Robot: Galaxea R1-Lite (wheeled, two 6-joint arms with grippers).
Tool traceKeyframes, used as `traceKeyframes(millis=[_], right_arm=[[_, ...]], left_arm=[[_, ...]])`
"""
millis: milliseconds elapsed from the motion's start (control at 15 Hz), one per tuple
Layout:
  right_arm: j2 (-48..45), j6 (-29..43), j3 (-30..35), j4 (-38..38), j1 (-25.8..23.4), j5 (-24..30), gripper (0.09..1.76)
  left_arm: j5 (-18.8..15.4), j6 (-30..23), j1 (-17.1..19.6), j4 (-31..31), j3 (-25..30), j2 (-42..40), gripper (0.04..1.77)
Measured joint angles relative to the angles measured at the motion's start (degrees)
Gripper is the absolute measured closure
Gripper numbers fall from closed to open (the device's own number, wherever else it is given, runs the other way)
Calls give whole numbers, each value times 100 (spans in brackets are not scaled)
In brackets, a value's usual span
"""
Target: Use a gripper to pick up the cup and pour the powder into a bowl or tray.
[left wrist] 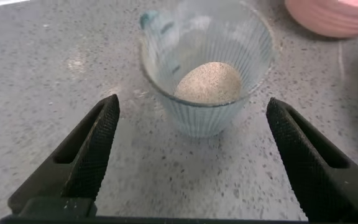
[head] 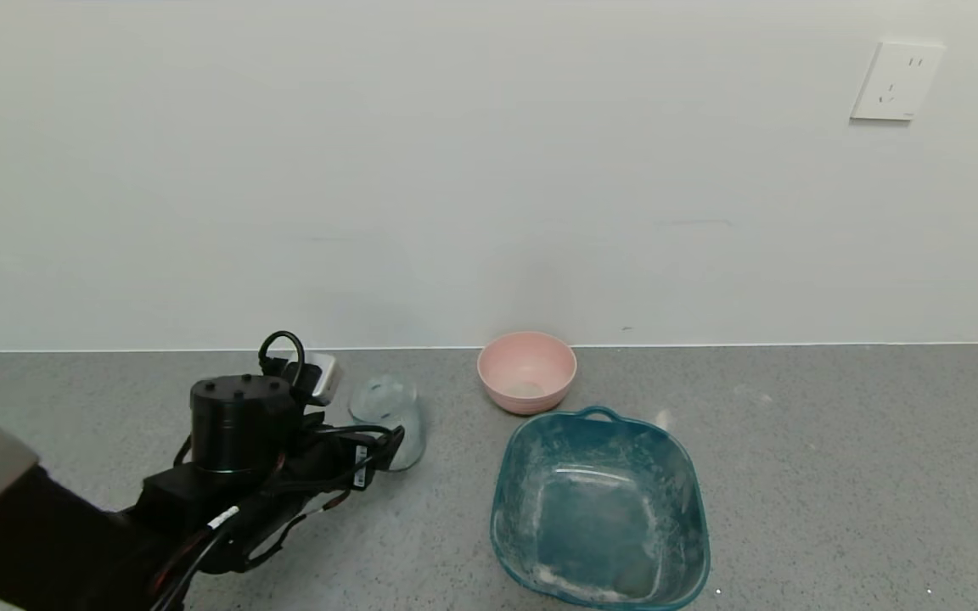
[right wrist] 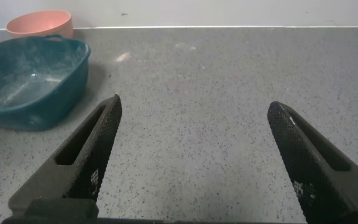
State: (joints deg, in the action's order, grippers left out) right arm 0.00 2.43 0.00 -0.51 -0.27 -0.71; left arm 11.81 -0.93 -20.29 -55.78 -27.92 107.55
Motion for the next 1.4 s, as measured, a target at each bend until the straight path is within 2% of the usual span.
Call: traceKeyframes(millis=[600,1000,1267,1400], right_arm=[[0,2,0,0,0,0,14],[0,2,0,0,0,2,14],[0,0,0,0,0,2,14],[0,2,0,2,0,0,14]], left_arm=[[235,-11,34,2762,143,-3439,11],[329,-11,41,4281,297,-5552,10],[494,-9,108,4745,502,-6728,10],[577,0,347,4857,562,-7125,10]])
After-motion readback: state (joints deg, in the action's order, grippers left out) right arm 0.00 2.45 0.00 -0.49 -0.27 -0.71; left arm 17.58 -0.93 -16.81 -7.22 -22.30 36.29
